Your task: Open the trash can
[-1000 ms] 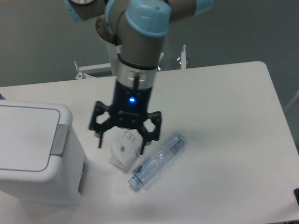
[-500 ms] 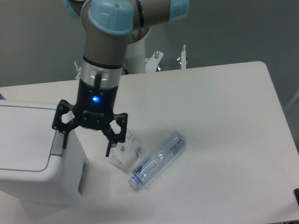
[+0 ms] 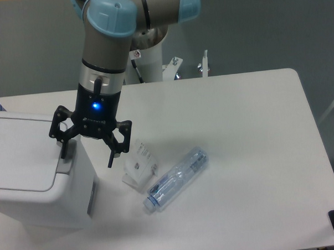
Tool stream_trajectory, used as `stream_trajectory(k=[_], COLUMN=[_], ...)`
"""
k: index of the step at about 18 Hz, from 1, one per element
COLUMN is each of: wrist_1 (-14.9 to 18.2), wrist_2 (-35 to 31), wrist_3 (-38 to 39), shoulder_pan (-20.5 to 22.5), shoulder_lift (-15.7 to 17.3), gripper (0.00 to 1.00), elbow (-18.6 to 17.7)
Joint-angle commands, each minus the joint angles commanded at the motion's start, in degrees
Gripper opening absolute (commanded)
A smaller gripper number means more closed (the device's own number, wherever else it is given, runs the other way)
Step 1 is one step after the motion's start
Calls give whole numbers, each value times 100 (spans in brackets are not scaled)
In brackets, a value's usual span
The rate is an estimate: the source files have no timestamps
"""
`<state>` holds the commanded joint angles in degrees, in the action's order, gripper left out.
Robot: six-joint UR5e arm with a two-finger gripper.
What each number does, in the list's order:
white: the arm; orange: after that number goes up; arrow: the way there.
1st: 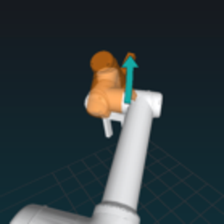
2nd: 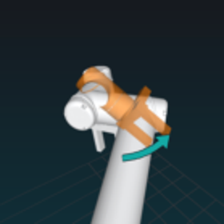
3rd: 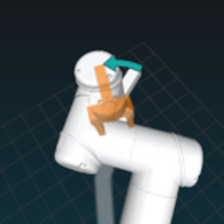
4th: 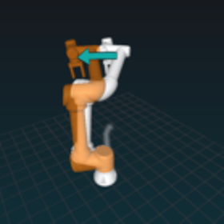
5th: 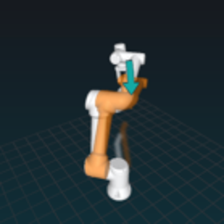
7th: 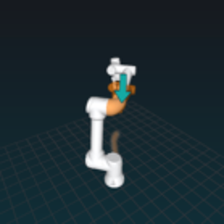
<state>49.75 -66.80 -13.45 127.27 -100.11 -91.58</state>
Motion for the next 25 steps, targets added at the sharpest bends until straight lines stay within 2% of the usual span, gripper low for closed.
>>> stream_trajectory(k=[16, 25], wrist_1=[0, 0], wrist_2=[0, 0], wrist_3=[62, -26], shoulder_pan=[26, 992], shoulder_lift=[-27, 26], gripper=[100, 100], elbow=[62, 167])
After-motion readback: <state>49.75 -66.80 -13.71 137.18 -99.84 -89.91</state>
